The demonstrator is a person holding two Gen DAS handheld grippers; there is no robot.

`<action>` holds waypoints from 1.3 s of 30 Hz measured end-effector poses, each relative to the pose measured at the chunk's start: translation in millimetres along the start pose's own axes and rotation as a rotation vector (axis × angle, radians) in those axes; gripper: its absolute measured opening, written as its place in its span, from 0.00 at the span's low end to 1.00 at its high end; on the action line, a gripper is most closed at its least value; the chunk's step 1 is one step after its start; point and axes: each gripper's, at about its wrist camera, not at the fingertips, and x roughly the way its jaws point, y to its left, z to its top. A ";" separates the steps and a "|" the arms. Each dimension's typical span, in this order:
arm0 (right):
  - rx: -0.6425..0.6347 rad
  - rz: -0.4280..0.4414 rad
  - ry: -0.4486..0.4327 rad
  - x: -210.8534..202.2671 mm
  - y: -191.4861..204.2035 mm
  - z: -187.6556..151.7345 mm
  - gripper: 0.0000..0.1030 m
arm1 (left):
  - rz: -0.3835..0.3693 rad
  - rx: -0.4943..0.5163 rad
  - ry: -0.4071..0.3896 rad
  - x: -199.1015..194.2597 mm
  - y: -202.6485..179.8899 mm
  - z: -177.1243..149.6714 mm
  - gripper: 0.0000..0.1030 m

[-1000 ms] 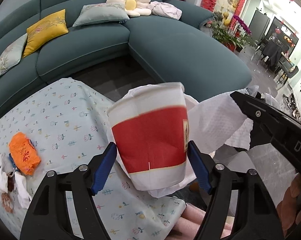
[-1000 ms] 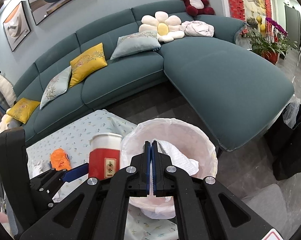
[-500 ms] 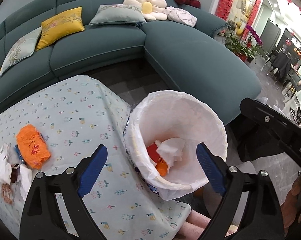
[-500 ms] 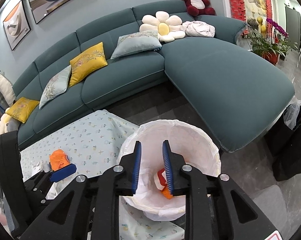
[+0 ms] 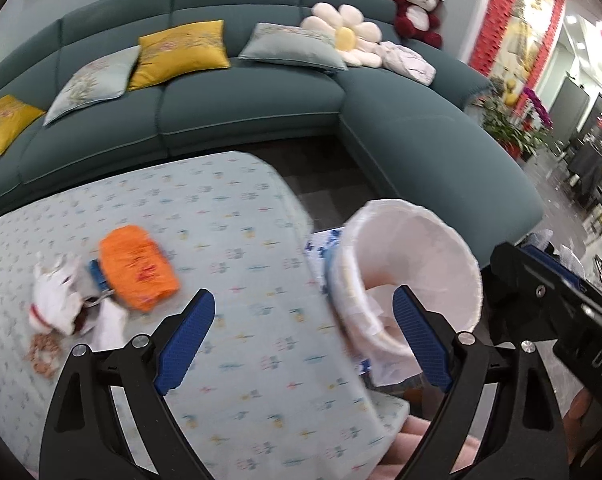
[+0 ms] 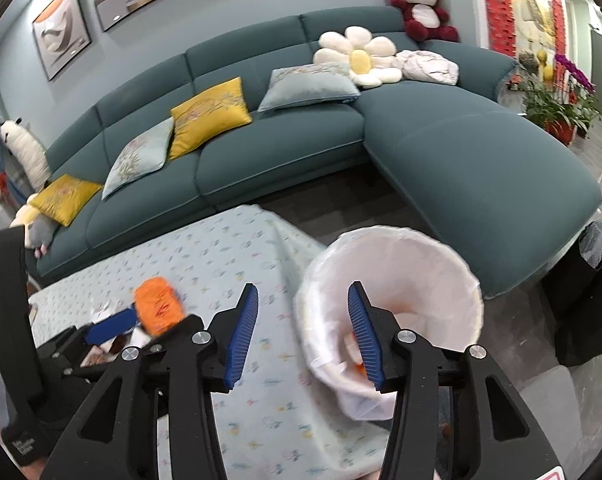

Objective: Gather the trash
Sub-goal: 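Move both tools back from the wastebasket toward the remaining trash, then grasp the brown hair tie with the left tool while the right tool grasps a white glove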

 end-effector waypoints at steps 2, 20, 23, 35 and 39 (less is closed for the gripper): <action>-0.013 0.015 0.008 -0.6 14.5 -6.2 0.45 | 0.012 -0.015 0.000 -5.9 14.4 -4.3 0.84; -0.107 0.110 0.097 25.8 143.1 -63.8 0.51 | 0.226 -0.198 0.047 -39.0 192.3 -69.1 0.84; -0.127 0.121 0.127 38.3 163.4 -75.8 0.51 | 0.258 -0.228 0.076 -34.0 219.2 -82.3 0.84; -0.203 0.149 0.233 98.1 228.7 -114.2 0.51 | 0.306 -0.467 0.141 -4.6 325.6 -122.0 0.84; -0.218 0.159 0.269 124.7 243.0 -121.5 0.51 | 0.313 -0.532 0.144 3.9 348.7 -127.2 0.83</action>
